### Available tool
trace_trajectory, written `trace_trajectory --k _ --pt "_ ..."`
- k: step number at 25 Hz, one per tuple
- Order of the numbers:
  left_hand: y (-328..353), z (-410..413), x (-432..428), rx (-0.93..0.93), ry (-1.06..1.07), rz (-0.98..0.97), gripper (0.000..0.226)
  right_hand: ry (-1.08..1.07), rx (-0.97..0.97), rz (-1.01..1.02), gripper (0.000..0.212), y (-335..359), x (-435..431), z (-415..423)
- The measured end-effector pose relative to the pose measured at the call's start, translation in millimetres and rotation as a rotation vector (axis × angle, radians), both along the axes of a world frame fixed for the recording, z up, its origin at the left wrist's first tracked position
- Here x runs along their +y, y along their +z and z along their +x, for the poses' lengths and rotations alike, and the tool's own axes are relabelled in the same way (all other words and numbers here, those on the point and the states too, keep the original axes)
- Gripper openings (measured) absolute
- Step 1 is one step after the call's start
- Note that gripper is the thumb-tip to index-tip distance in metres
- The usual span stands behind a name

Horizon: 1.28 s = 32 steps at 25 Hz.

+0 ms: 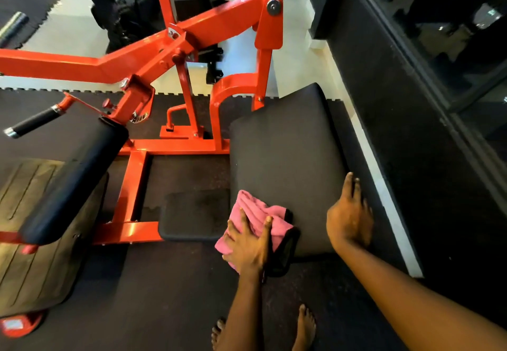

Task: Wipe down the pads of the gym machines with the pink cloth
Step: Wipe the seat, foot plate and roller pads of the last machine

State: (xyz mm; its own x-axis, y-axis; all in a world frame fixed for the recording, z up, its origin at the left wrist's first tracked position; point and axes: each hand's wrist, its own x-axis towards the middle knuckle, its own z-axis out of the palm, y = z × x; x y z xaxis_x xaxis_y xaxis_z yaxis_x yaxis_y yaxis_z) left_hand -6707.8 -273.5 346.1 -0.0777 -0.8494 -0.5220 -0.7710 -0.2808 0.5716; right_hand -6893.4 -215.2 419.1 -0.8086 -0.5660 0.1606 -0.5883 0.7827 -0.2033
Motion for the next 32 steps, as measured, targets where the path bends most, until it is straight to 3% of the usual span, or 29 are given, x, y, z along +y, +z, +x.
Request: trace_trajectory --k 3,7,9,11,14,16,19,22,26,30,32 --pt "-8 -23 -44 -0.06 -0.036 -0.186 0.07 -0.003 0.043 0.014 0.068 -3 -3 -1" --pt "-1 -65 -108 0.01 -0.091 -0.245 0.061 0.003 0.036 0.018 0.068 -1 -3 0" --pt "-3 -69 -110 -0.055 -0.098 -0.157 0.07 -0.02 0.005 -0.03 0.061 3 -11 -4" --pt "-9 -56 -94 -0.117 0.036 -0.001 0.084 -0.018 -0.041 -0.098 0.049 6 -36 -18" --pt "-15 -31 -68 0.077 0.156 -0.058 0.074 0.105 -0.135 -0.142 0.048 10 -100 -53" --pt "-10 -27 -70 0.167 0.091 -0.17 0.069 0.215 -0.175 -0.049 0.05 13 -136 -73" --pt "2 -39 -85 0.116 -0.027 -0.37 0.069 0.264 -0.113 0.083 0.054 10 -158 -86" --pt "-4 -62 -142 0.293 0.049 -0.371 0.057 0.241 0.022 0.147 0.057 2 -156 -81" --pt "-27 -103 -250 0.263 -0.016 -0.312 0.057 0.216 0.095 0.186 0.057 -2 -156 -80" --pt "-32 -85 -237 0.244 -0.2 -0.491 0.07 0.193 0.111 0.235 0.056 3 -157 -76" --pt "-40 -58 -212 0.251 -0.231 -0.447 0.077 0.187 0.097 0.254 0.056 6 -157 -74"
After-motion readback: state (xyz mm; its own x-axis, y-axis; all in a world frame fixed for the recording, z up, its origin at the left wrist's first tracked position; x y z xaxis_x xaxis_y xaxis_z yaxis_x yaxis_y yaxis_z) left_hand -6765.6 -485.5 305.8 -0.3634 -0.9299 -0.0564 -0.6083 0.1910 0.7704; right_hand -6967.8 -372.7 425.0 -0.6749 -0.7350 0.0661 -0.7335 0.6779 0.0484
